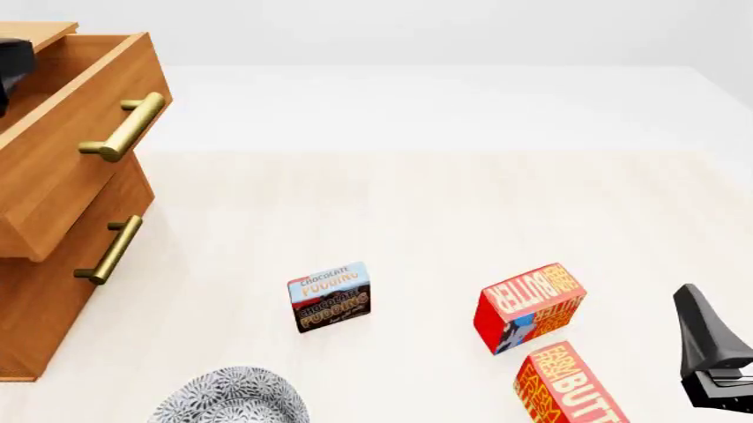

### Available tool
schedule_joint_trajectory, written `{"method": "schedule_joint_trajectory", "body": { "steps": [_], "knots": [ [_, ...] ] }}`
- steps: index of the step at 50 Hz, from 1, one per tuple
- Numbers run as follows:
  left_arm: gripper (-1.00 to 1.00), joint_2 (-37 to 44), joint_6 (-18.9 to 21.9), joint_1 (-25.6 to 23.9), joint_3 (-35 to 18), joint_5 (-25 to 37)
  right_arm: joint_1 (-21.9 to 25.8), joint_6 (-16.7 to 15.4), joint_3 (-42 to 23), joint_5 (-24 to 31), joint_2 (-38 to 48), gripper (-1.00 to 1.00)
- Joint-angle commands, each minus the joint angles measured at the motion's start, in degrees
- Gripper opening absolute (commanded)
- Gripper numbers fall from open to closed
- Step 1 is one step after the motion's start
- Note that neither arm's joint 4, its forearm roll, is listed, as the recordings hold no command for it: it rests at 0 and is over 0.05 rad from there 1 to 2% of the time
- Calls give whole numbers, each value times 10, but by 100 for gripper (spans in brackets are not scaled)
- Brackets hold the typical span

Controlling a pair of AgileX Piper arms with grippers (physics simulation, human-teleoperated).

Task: Put the chocolate pudding in the top drawer of the cabinet and close it.

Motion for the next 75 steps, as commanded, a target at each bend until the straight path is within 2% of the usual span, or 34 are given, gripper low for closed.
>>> {"method": "schedule_joint_trajectory", "body": {
  "steps": [1,25,39,40,75],
  "knots": [
    [100,44,13,8,-5,2,0,0,0,0,0,100],
    [100,74,31,17,-19,38,0,0,0,0,0,100],
    [100,82,21,13,-11,45,0,0,0,0,0,100],
    [100,84,6,14,-14,48,0,0,0,0,0,100],
    [100,120,-7,28,26,24,0,0,0,1,0,100]
  ]
}}
